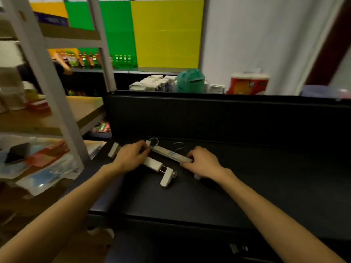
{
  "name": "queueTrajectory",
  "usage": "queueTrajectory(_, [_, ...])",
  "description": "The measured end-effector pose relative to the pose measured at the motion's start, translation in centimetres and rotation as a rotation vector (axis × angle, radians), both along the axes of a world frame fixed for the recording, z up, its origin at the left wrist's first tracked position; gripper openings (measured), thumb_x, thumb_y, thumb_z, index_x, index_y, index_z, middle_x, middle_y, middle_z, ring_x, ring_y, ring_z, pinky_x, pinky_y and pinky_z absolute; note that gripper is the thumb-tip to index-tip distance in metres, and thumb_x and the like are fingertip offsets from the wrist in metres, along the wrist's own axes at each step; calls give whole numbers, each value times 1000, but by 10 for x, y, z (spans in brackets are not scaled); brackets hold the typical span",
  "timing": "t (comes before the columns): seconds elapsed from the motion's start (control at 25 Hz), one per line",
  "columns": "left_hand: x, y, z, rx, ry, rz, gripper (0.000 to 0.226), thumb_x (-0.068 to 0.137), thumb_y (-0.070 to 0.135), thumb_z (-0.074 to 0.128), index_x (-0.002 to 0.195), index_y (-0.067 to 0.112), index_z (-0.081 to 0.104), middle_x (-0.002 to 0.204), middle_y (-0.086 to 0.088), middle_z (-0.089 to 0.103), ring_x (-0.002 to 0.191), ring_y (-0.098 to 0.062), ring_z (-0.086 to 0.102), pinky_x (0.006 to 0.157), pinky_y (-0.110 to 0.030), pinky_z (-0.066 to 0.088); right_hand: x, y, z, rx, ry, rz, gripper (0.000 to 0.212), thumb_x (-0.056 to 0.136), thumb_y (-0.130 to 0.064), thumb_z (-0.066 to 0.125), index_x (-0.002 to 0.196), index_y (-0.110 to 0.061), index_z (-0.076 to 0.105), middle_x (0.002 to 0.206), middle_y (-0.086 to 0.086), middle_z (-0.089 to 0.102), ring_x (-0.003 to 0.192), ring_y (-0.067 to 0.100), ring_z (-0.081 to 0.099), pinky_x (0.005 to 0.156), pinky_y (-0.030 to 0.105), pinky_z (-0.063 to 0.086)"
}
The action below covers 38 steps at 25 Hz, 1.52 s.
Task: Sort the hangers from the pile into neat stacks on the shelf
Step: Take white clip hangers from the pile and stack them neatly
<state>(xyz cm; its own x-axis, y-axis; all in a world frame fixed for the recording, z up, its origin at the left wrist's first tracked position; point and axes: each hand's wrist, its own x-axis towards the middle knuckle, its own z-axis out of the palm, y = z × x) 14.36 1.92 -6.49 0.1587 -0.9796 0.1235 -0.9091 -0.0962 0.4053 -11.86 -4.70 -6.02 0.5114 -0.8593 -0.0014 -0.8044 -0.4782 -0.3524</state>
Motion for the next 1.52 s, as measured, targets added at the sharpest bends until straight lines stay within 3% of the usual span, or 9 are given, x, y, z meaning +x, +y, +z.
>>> queueTrajectory(0.16, [-18, -10, 7, -119, 67, -135, 8, 105, 32, 47, 105, 27, 53, 87, 3, 64, 73, -12, 64, 64, -33, 54, -50, 20, -6, -47, -57, -172, 32, 94, -42, 63, 121, -26, 67, 117, -3, 63, 101, 14, 61, 82, 34, 54])
queueTrajectory(0.28, [-52, -23, 10, -206, 146, -229, 8, 104, 32, 49, 102, 26, 53, 84, 4, 62, 71, -12, 61, 60, -28, 45, -94, 40, -7, -19, -330, -328, 21, 94, -34, 66, 114, -28, 65, 103, -6, 70, 84, 5, 66, 73, 27, 55])
queueTrajectory(0.48, [-166, -39, 23, -218, 359, -331, 24, 99, 30, 60, 78, 21, 55, 71, 0, 59, 64, -15, 57, 59, -27, 41, -206, 82, 2, -109, -703, -580, 5, 95, -20, 65, 100, -20, 66, 80, 3, 69, 62, 11, 67, 53, 27, 53])
queueTrajectory(0.6, [-252, -37, 25, -252, 461, -393, 34, 101, 33, 58, 72, 17, 54, 67, -3, 58, 60, -16, 57, 61, -32, 48, -288, 105, 8, -92, -843, -665, 8, 97, -17, 62, 101, -12, 67, 84, 9, 70, 58, 13, 66, 47, 29, 52])
queueTrajectory(0.76, [-372, -45, 25, -264, 420, -471, 32, 103, 47, 47, 110, 20, 62, 88, 2, 68, 77, -14, 65, 74, -35, 55, -402, 126, 9, -52, -996, -734, 12, 98, -15, 62, 103, -6, 67, 81, 12, 68, 54, 15, 66, 44, 28, 52])
queueTrajectory(0.88, [-447, -56, 37, -219, 346, -644, 55, 103, 50, 48, 153, 34, 34, 120, 14, 59, 102, -7, 59, 94, -33, 47, -488, 128, 19, -34, -1074, -761, 12, 97, -16, 64, 103, -6, 67, 82, 12, 68, 52, 14, 64, 43, 27, 52])
queueTrajectory(1.08, [-553, -67, 65, -237, 413, -813, 27, 104, 36, 48, 129, 37, 59, 105, 1, 64, 71, -10, 64, 62, -23, 53, -603, 115, 40, 61, -1162, -771, 20, 96, -18, 66, 110, -4, 69, 95, 12, 69, 58, 13, 64, 44, 25, 50])
queueTrajectory(1.28, [-642, -97, 87, -190, 349, -812, 21, 102, 28, 55, 121, 25, 60, 102, 6, 65, 76, -5, 63, 69, -23, 51, -702, 87, 60, 192, -1325, -755, 20, 92, -8, 61, 109, -3, 70, 110, 15, 69, 74, 18, 68, 49, 24, 49])
queueTrajectory(1.52, [-738, -159, 108, -249, 402, -744, 16, 99, 27, 61, 111, 18, 65, 88, -4, 70, 65, -9, 65, 66, -26, 51, -808, 32, 89, -63, -1160, -628, 46, 87, 11, 62, 126, -13, 62, 115, 7, 72, 93, 24, 75, 65, 27, 60])
